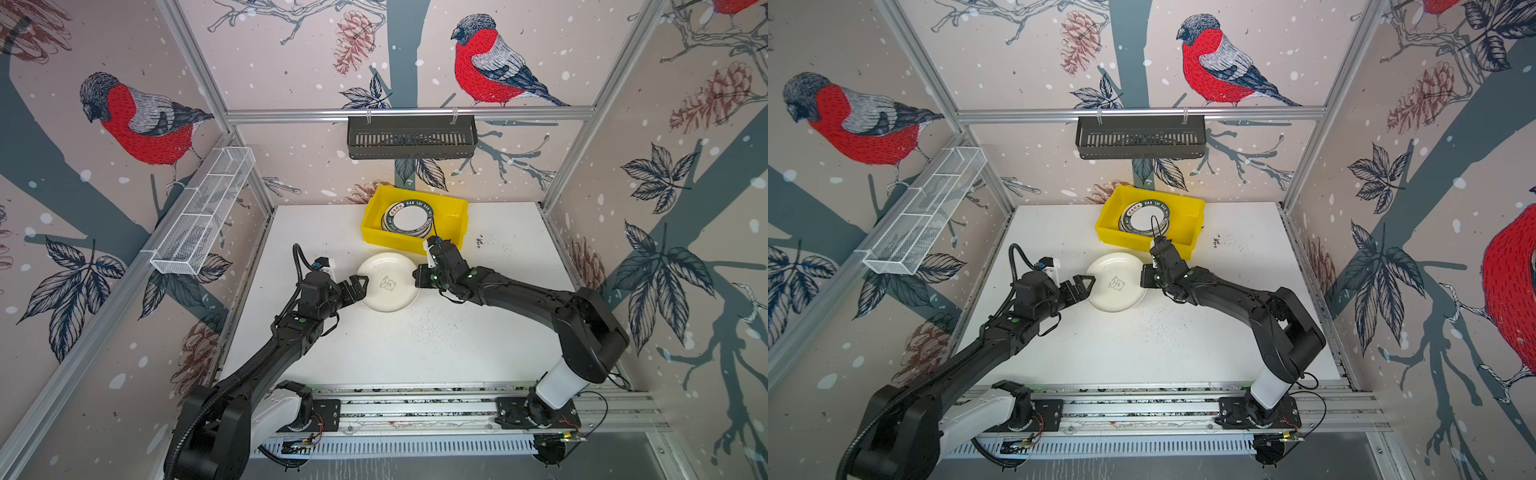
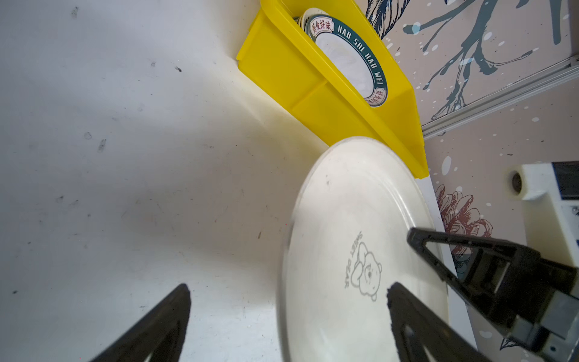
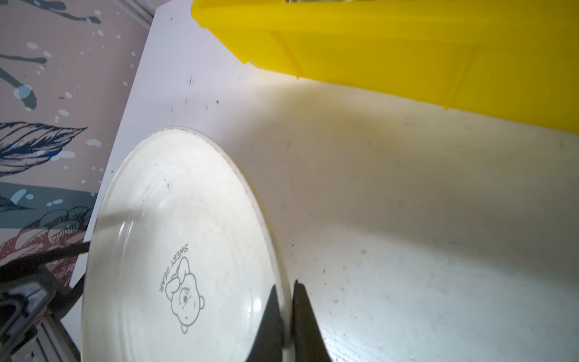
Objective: Place the plates into the plastic bin on the countertop
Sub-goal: 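Carry the cream plate to the bin with the right gripper while the left draws back, then lower the cream plate onto the stack in the bin with the right gripper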
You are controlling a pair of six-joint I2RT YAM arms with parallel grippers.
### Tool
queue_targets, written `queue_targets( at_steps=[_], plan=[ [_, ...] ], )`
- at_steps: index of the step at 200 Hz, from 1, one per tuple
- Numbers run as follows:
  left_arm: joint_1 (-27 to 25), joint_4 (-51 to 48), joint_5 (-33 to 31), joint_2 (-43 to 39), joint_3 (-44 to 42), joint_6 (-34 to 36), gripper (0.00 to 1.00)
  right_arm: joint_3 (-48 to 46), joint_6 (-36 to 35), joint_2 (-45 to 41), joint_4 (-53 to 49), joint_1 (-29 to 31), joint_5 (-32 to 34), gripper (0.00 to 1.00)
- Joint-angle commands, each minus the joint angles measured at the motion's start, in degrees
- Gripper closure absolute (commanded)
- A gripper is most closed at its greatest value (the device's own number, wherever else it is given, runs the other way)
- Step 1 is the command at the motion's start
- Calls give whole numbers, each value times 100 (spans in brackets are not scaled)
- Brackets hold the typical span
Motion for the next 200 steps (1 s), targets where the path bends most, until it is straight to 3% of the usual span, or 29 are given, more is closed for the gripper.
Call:
queue_targets(
  at_steps=[1, 53, 98, 149, 200],
  plan=[
    [10, 117, -297, -333, -86, 74, 3, 222, -84, -93, -119, -167, 304, 100],
    [28, -268, -893, -1132, -71, 351, 3, 1237, -209, 169, -215, -875, 701, 100],
    [39, -359, -900, -1236, -158, 330, 3, 2610, -255, 1247, -655, -1549, 1072, 100],
    [30, -131, -774, -1118, -293, 165, 3, 4123, -255, 2644, -1125, -1733, 1219, 100],
    [37, -398, -1057, -932, -36, 381, 3, 5410, -199, 3645, -1497, -1770, 1196, 100]
  ],
)
